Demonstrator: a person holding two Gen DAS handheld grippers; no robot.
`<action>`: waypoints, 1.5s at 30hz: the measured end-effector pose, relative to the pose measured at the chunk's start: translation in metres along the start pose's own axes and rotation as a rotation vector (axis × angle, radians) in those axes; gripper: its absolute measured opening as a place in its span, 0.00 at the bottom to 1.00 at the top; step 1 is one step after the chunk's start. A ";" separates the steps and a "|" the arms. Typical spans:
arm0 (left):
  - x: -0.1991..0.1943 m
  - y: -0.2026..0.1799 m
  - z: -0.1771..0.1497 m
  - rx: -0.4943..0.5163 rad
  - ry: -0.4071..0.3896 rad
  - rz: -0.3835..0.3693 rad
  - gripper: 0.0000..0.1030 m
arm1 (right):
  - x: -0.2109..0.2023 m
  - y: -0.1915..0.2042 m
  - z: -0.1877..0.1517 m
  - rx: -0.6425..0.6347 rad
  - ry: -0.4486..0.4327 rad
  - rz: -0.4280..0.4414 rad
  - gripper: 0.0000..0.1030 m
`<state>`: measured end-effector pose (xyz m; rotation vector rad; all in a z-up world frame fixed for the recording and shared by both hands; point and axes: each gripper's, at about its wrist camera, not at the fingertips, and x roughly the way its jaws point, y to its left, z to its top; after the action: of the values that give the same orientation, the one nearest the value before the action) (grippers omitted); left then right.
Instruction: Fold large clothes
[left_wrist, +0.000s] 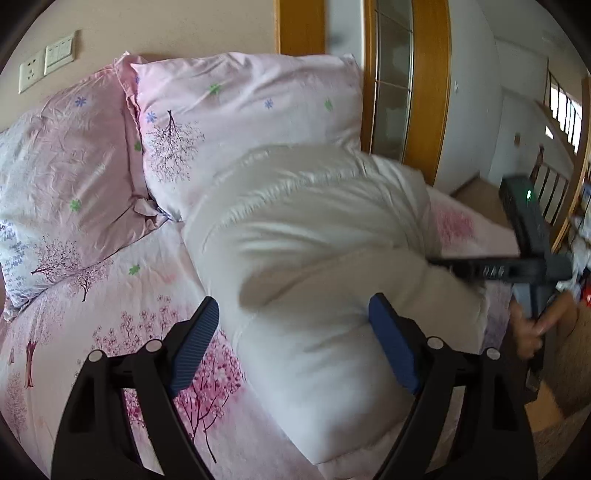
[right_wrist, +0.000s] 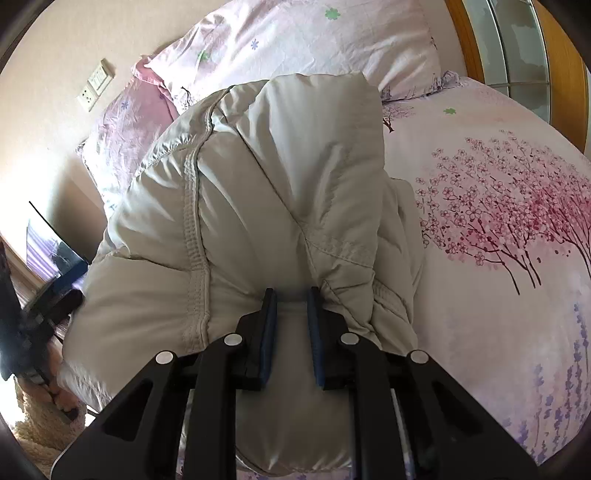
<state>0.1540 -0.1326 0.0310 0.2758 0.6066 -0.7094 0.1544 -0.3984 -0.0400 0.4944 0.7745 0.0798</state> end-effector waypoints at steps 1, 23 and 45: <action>0.005 0.000 -0.002 0.000 0.017 -0.007 0.81 | 0.000 0.000 0.000 -0.001 -0.002 0.000 0.15; 0.022 0.063 0.047 -0.153 -0.044 0.097 0.89 | -0.022 0.032 0.077 -0.046 -0.042 -0.053 0.16; 0.078 0.041 0.045 -0.088 0.084 0.152 0.89 | 0.022 -0.009 0.077 0.055 0.109 -0.086 0.13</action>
<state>0.2471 -0.1630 0.0208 0.2681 0.6876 -0.5252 0.2223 -0.4314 -0.0115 0.5108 0.9057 0.0054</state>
